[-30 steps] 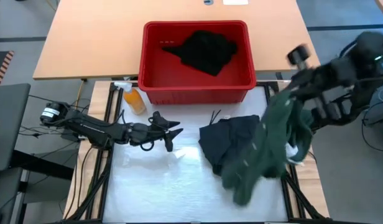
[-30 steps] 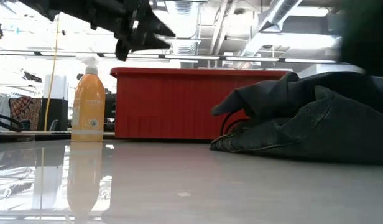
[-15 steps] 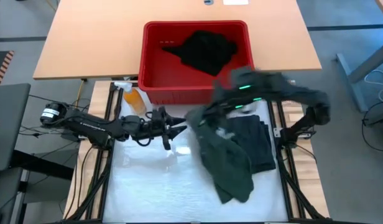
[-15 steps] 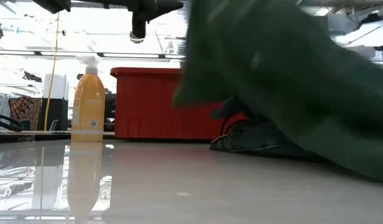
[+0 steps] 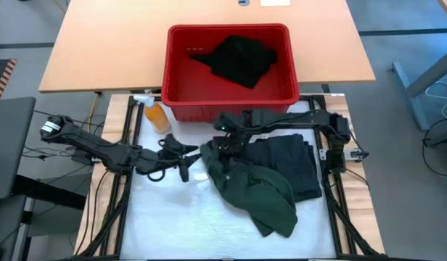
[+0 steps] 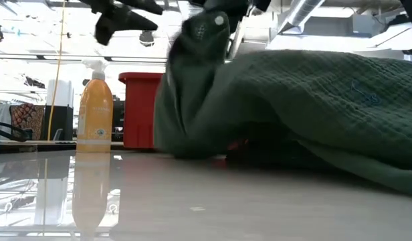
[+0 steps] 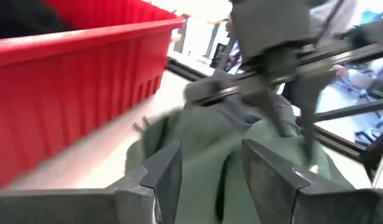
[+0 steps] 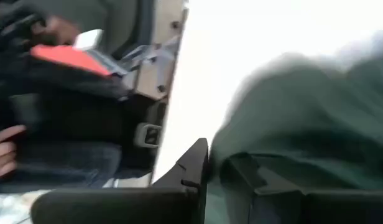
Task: Fold laundry
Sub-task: Remove the green shirt from the red bin, then fold the green shirt
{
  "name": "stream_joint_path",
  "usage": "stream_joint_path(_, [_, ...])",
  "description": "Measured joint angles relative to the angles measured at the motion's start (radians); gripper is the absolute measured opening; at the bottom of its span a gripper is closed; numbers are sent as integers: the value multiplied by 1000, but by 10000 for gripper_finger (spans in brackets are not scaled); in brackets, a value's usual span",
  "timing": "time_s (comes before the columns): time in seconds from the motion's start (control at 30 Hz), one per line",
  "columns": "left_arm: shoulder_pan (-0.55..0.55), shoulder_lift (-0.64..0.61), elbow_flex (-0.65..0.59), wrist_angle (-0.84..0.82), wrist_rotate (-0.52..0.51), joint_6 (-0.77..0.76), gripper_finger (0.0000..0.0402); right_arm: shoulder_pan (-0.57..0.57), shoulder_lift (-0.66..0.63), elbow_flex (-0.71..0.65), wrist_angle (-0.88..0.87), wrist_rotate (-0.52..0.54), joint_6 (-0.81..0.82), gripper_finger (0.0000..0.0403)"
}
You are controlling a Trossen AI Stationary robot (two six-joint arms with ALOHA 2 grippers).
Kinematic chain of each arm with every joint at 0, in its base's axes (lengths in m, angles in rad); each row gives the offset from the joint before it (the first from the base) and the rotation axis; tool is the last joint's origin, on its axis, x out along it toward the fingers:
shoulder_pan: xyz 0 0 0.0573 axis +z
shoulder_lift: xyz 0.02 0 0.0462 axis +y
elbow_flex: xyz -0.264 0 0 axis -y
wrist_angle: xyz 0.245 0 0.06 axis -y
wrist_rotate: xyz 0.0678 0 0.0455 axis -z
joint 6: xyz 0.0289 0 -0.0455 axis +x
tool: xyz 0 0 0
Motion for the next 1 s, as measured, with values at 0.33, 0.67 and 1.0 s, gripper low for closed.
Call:
stream_joint_path(0.33, [-15,-75,1,-125,-33,-58,153,-2,-126,2,-19,90,-34,70])
stream_joint_path(0.67, [116,86,1,86,200,114,153,14,-232,2,-171,126,-28,70])
stream_joint_path(1.0, [244,105,1,96,564,149,153,74,-327,-64,-481,383,-20,70])
